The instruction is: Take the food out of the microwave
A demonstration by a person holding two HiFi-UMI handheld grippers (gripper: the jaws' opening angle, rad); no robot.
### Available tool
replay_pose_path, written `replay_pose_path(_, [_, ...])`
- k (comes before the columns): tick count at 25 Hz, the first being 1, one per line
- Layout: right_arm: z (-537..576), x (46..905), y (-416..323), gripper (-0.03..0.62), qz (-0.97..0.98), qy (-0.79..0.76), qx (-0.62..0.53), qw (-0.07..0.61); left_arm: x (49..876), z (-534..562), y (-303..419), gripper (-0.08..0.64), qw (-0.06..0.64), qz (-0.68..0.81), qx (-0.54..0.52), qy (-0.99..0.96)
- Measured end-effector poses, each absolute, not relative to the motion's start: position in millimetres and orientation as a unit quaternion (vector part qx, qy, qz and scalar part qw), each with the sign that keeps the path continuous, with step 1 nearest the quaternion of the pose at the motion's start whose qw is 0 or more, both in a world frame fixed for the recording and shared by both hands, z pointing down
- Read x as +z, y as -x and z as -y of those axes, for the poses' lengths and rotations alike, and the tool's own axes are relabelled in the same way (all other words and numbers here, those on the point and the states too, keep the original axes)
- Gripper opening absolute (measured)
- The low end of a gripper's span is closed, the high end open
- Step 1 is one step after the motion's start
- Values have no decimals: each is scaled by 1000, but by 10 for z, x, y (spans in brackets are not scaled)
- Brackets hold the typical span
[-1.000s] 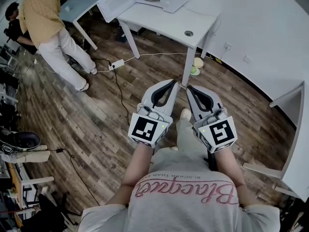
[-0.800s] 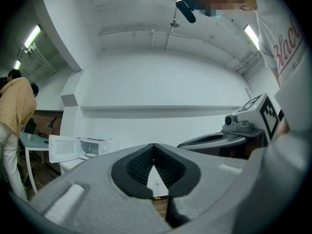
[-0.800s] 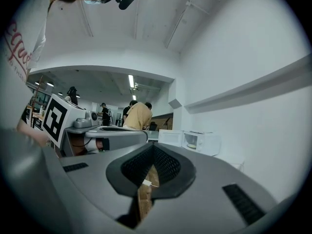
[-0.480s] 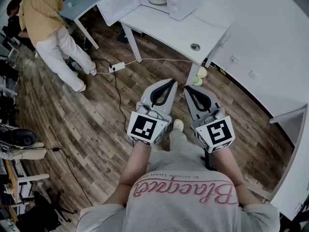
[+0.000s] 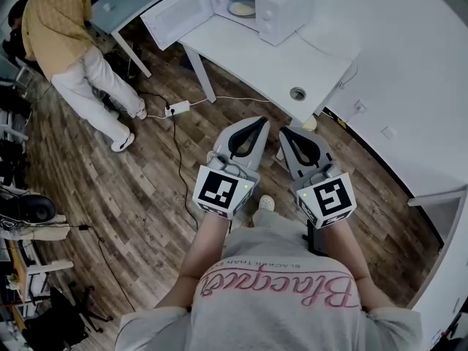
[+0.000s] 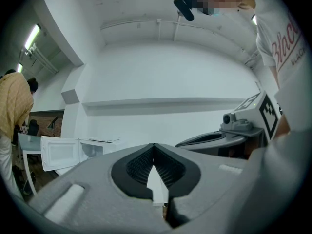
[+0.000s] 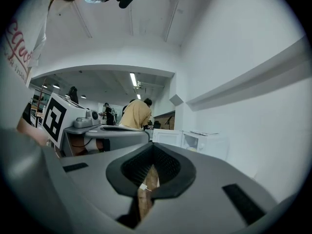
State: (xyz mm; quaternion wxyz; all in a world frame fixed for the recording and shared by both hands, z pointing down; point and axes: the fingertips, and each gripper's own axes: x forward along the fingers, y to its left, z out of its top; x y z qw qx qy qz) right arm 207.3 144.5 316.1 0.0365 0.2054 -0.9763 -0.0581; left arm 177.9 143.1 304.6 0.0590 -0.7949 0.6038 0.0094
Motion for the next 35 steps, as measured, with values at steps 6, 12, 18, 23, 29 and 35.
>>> replay_pose_path(6, [-986,3130,-1942,9,979,-191,-57,30,2995,-987,-1643,5,67,-618,7,784])
replay_pose_path(12, [-705,3138,-1842,9,983,-174,-52,24,2995,-710,-1568,5,71,-625,-3,778])
replay_pose_path(18, [-462,3199,-1717,9,984,-171,-43,21,3080,-519,-1439,5,71,-628,-25,775])
replay_pose_path(23, [-246,3227,-1527,9,983,-178,-29,17,3073,-309,-1244,5,75,-627,-24,775])
replay_pose_path(29, [80,3260,-1167,9,980,-194,-33,22,3123,28,-906,5,88,-615,-38,782])
replay_pose_path(35, [461,3186,-658,9,976,-212,-41,25,3032,446,-379,5,91,-603,-36,792])
